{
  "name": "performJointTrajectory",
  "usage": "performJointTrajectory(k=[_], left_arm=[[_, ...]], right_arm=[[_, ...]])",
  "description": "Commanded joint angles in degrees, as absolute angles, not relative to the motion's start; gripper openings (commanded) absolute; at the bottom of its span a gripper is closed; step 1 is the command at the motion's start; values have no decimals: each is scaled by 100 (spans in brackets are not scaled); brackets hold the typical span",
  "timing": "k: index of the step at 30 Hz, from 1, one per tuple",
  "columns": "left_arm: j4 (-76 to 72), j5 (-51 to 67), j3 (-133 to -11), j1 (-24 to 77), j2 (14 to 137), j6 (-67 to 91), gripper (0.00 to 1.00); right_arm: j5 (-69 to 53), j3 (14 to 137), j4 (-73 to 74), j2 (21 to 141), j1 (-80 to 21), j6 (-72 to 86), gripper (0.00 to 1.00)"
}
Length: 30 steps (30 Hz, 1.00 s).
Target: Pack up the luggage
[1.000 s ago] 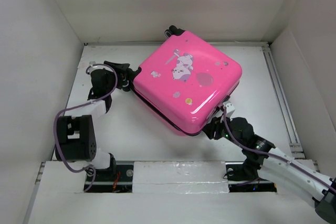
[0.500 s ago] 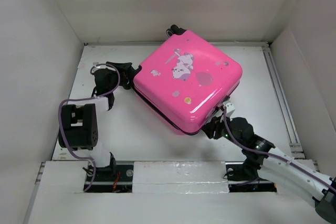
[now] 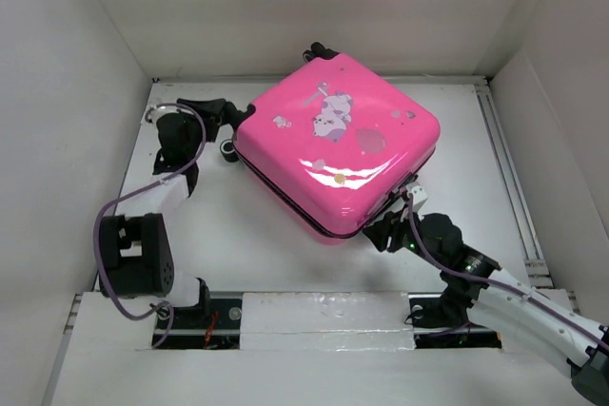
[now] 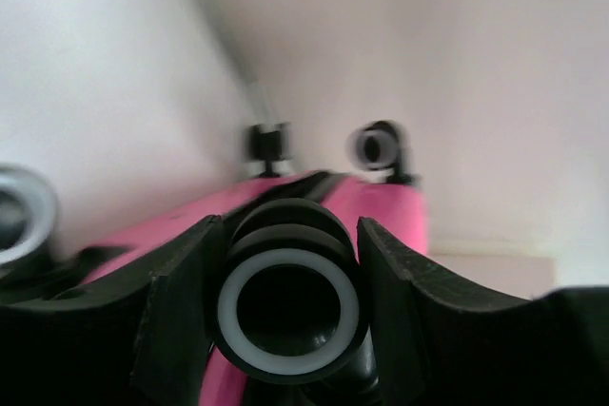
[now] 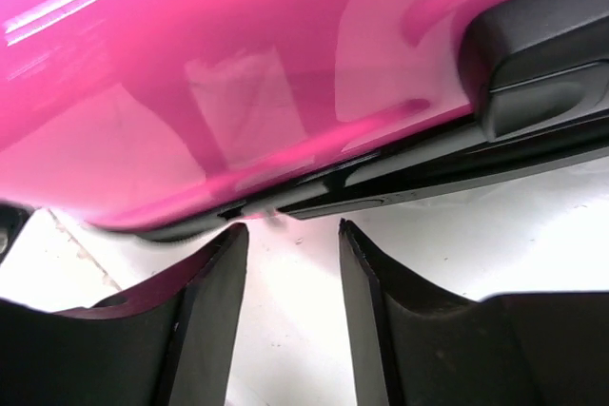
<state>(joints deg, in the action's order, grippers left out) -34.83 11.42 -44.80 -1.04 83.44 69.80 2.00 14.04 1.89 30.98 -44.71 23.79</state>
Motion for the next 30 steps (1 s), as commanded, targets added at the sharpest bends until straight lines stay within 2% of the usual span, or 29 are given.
performJointTrajectory(k=[1, 11, 14, 19, 25, 29, 30], left_arm=[[-4817, 1626, -5483, 53, 7321, 7058, 0], [-4368, 1688, -5547, 53, 7330, 6943, 0], [-4569, 1688, -4959, 53, 7252, 7031, 0], [-4763, 1574, -4054, 53, 7137, 7102, 0], [-4764, 1389, -3779, 53, 7137, 7040, 0], [-4457, 1336, -4104, 0, 7338, 6803, 0], [-4534, 1336, -4104, 0, 7339, 6803, 0]], right_arm=[[114, 1521, -193, 3041, -4509, 2364, 50], [45, 1468, -70, 2821, -4509, 2417, 53], [-70, 1468, -123, 2821, -4509, 2329, 53], [534, 1310, -509, 2962, -4509, 2189, 55], [773, 1599, -844, 3497, -4509, 1951, 55], [826, 1652, -1071, 3831, -4509, 1881, 46], [826, 1600, -1194, 3884, -4509, 1881, 34]])
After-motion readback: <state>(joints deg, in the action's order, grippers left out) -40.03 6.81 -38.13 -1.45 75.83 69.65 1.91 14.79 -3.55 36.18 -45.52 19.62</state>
